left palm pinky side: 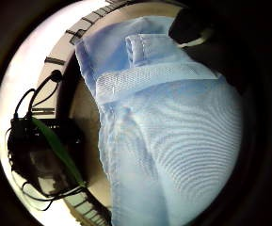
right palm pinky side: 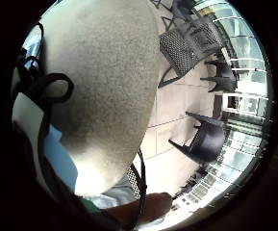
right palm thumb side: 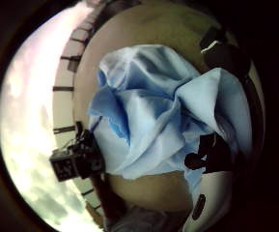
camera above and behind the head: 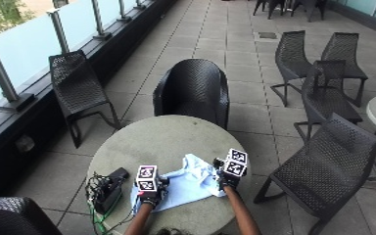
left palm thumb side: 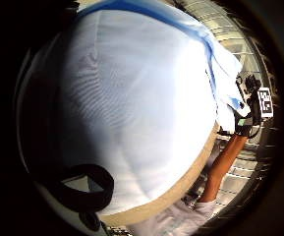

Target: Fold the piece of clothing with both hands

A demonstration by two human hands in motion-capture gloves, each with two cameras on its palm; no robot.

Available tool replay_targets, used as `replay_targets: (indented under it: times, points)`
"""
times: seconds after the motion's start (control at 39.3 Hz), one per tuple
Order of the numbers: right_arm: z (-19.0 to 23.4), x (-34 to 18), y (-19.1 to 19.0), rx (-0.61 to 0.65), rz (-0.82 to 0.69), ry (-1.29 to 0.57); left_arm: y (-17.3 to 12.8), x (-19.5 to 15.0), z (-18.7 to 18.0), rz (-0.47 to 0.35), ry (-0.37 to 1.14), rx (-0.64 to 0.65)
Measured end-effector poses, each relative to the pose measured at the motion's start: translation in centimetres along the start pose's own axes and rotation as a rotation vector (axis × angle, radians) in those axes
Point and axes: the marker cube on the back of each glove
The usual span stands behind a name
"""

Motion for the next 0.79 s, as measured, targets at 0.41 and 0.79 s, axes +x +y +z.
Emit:
replay_targets:
  times: [0.41, 0.79]
  points:
    - [-3.6, -18.3, 1.7, 0.261, -0.256, 0.278, -0.5, -5.8, -7.5, -0.046, 0.419, 0.238]
    - [8.3, -31.9, 3.8, 0.021, -0.422, 0.319, 3.7, -12.0, -9.8, -0.196, 0.497, 0.382]
